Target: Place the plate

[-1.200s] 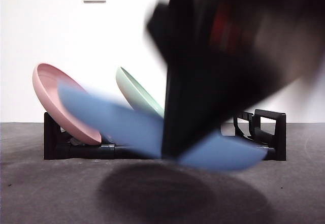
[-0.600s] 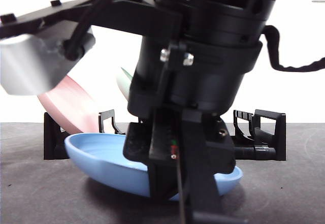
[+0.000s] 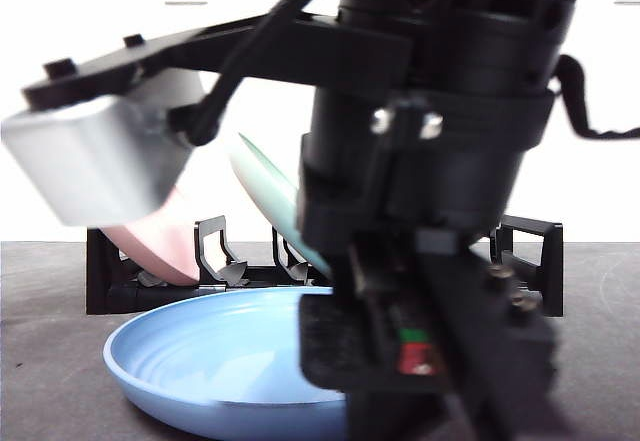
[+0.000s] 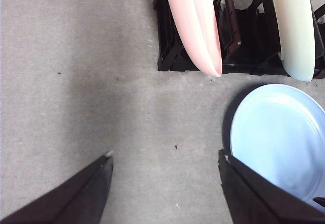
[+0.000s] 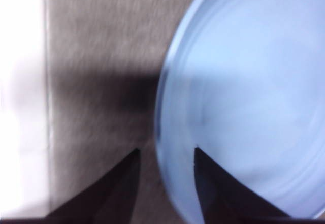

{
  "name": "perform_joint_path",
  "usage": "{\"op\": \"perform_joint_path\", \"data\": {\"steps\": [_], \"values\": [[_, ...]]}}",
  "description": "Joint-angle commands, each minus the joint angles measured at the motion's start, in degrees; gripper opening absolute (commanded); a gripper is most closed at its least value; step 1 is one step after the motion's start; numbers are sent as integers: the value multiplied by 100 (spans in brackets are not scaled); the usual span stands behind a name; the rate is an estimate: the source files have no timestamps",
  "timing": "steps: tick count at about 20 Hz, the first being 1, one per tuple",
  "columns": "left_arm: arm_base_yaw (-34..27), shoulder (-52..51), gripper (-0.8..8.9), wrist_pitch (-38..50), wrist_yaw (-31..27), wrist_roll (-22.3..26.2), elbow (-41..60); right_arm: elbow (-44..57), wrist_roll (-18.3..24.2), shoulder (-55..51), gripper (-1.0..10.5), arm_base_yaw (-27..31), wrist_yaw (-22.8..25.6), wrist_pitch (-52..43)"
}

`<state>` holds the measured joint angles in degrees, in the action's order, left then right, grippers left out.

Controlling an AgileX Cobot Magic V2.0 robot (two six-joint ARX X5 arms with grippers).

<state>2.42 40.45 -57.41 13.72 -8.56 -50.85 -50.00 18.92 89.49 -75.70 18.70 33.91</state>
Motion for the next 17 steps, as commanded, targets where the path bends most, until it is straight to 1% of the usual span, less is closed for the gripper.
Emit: {"op": "perform_joint_path", "data": {"steps": [1,2,3,4,6,8,9,11,13,17], "values": [[9,26,332,68,24,-2,-129,-396,-531,-267,263,-98,-551,153],[9,26,331,107,24,-2,-129,-505,-756,-522,266,-94,-898,164],[9,39,331,184,26,-9,-129,-542,-992,-855,265,-35,-1126,63],[11,63,332,240,26,-11,-142,-542,-1261,-1222,265,66,-1239,-48],[24,208,332,254,26,-109,-278,-542,-1862,-1926,265,409,-1274,-76],[24,433,332,258,26,-304,-501,-542,-2599,-2542,265,890,-1283,140],[31,586,333,260,26,-365,-647,-542,-2892,-2839,265,1141,-1292,310],[57,984,333,267,26,-442,-1032,-542,-3202,-3364,266,1545,-1283,575],[85,1449,333,282,24,-437,-1460,-542,-3425,-3768,265,1775,-1287,673],[264,2643,332,308,22,-433,-2409,-551,-3718,-4385,265,1921,-1270,682]]}}
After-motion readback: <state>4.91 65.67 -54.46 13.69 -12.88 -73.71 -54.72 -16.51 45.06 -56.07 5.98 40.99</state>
